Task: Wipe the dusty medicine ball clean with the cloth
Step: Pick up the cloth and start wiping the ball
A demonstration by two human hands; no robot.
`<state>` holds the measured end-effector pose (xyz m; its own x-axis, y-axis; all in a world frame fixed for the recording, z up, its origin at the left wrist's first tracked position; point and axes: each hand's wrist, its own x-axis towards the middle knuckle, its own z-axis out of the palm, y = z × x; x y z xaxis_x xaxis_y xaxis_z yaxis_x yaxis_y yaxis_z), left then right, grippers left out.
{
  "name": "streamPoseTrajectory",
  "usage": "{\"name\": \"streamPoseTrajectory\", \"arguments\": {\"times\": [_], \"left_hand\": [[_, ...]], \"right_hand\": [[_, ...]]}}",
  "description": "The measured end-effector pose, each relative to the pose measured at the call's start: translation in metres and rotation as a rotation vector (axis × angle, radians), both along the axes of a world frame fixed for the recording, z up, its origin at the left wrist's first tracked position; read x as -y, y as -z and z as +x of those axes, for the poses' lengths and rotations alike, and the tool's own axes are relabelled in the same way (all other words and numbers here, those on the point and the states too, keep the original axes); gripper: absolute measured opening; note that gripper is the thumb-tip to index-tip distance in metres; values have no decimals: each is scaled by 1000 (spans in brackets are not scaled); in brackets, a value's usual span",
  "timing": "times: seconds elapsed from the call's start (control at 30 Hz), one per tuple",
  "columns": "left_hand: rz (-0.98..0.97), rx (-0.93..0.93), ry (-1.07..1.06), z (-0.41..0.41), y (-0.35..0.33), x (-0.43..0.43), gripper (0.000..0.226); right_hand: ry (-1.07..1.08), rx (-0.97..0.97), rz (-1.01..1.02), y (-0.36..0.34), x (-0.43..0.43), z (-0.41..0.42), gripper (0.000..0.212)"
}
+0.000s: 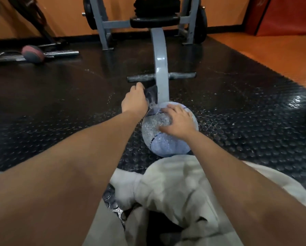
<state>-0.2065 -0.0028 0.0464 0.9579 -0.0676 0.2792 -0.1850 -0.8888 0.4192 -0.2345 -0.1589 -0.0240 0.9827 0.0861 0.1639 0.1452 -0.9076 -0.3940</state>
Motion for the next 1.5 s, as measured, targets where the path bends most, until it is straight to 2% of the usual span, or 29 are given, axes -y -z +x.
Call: {"name": "streamPoseTrajectory", "arguments": {"times": [0.1,0.23,0.37,0.43,0.57,0.7,0.8,1.2,1.5], "left_hand": [[3,42,11,-17,-9,7,31],[-59,72,6,-33,-21,16,28],[-638,86,-133,-41,-28,38,22],[-718,79,-179,-45,-30,53,19],[-669,93,-135,-33,-41,58,18],[-472,134,-68,-18,-41,31,23],[-429,150,-30,-14,-31,14,29],[-596,96,85,0,15,-21,33],[-863,78,-33,16,45,-25,36]], "right_hand": [[-47,-35,36,2,8,-13,79],[-45,-60,-24,0,3,-21,80],[-39,-138,-137,-11,-7,-13,86],[-54,-115,-131,-8,-10,-12,89],[-63,-40,-96,1,-10,-17,86],[-53,-60,-84,0,-9,-13,84],[-41,-63,-60,-4,-7,-6,82],[105,-124,43,-12,-12,5,82],[144,-85,-91,2,-23,-6,81]]}}
